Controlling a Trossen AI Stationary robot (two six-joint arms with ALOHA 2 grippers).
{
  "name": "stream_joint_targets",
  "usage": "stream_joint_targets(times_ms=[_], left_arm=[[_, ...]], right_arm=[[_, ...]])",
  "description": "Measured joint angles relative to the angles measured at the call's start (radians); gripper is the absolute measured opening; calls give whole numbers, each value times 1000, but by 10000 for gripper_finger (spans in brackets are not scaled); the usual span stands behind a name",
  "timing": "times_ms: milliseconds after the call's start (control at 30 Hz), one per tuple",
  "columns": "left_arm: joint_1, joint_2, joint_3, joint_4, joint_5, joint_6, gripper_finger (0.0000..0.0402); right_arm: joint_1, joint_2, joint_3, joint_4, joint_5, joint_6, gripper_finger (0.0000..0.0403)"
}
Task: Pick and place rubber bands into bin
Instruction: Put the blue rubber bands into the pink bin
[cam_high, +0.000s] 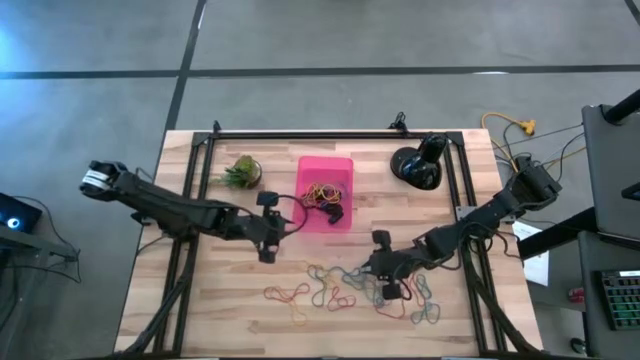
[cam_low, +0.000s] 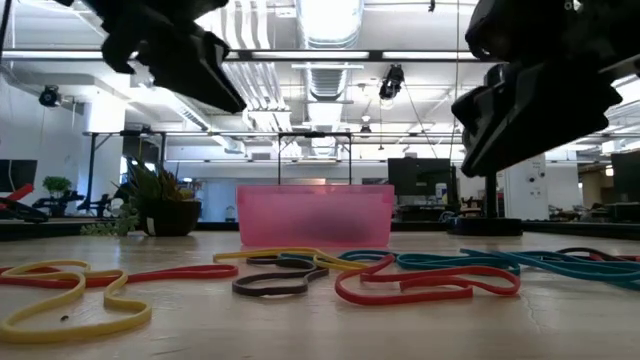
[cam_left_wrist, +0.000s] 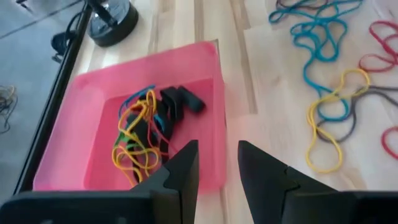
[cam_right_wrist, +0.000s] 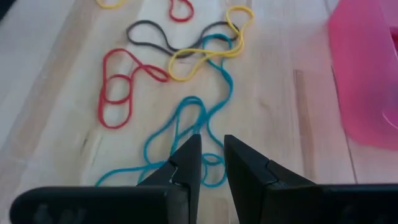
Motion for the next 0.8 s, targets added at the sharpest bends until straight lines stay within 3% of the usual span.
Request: stream_joint_targets(times_ms=[367, 800], left_arm=[[-4, -30, -34, 31, -6, -1, 96], [-4, -31, -38, 31, -5, -1, 96]], right_arm=[[-33, 79, -37, 64, 14, 14, 63], [-40, 193, 18, 68, 11, -32, 63]])
